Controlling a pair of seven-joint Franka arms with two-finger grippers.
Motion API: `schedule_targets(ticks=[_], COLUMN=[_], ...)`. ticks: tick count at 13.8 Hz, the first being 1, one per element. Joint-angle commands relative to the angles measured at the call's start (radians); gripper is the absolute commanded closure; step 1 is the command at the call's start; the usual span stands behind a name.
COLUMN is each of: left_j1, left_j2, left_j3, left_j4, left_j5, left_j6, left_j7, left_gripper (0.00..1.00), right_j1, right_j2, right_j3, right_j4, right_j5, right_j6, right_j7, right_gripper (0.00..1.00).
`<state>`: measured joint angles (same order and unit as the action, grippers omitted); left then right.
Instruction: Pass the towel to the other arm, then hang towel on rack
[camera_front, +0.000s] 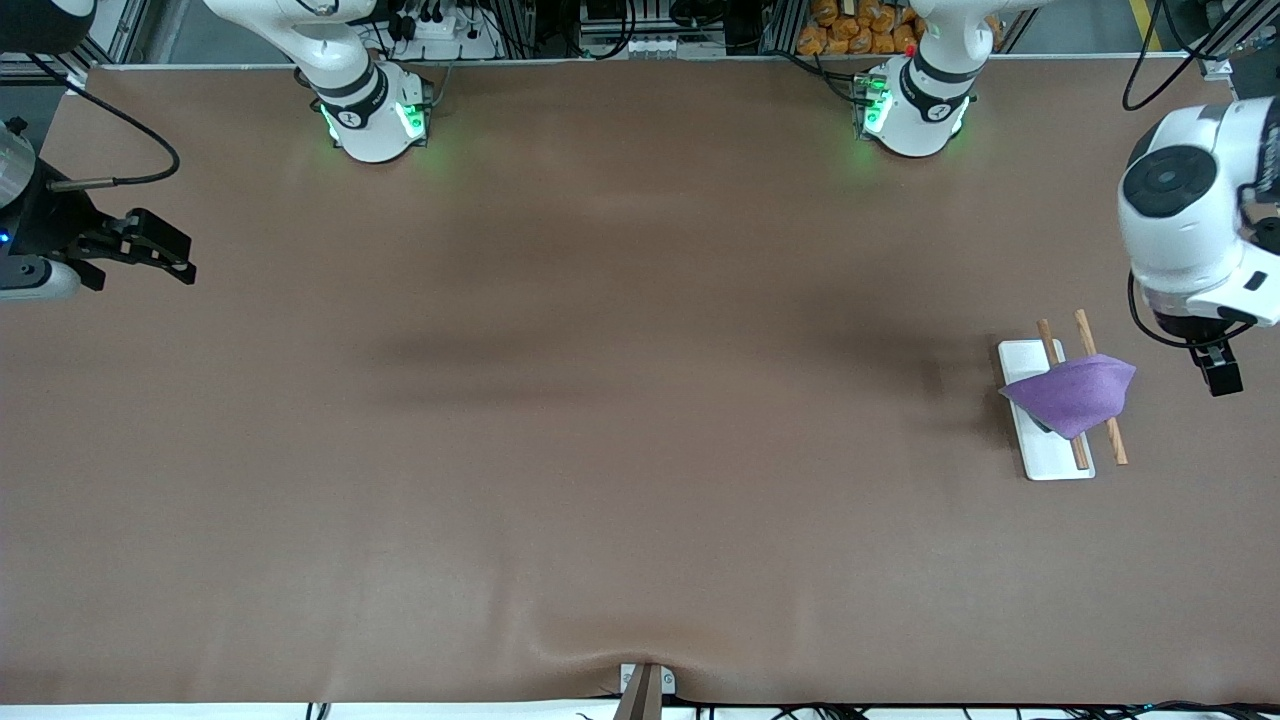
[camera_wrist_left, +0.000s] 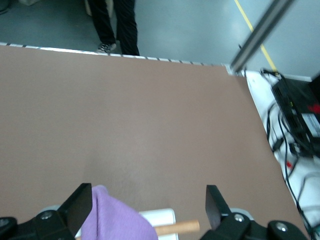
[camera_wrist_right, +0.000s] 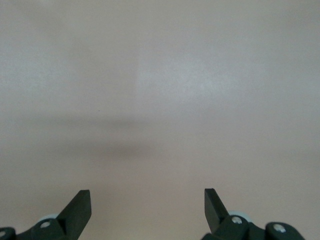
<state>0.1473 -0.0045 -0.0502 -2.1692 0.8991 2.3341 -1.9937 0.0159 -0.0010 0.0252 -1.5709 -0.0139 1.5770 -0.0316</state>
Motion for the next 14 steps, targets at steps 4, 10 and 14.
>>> schedule_targets(ticks=[4,10,14], left_j1=[-0.073,-0.086,-0.13], left_j2=[-0.037,-0.04,-0.043], left_j3=[-0.033,-0.034,-0.028], left_j4=[0.136,0.382,0.475], left_j5=[-0.418,-0.869,-0.924], left_j6=[-0.143,-0.479,-0.651], left_j7=[0.72,1.349,1.66], left_gripper=[0.0,0.0,0.0], right_j1=[0.006,0.006,0.006], right_j2=[0.015,0.015,0.013], right_j3=[-0.001,0.001,-0.001], right_j4=[0.035,0.035,0.035], right_j5=[-0.023,-0.04,-0.04], right_j6=[-0.02,-0.022,-0.022], right_j7=[0.013,0.013,0.013], right_gripper=[0.0,0.0,0.0])
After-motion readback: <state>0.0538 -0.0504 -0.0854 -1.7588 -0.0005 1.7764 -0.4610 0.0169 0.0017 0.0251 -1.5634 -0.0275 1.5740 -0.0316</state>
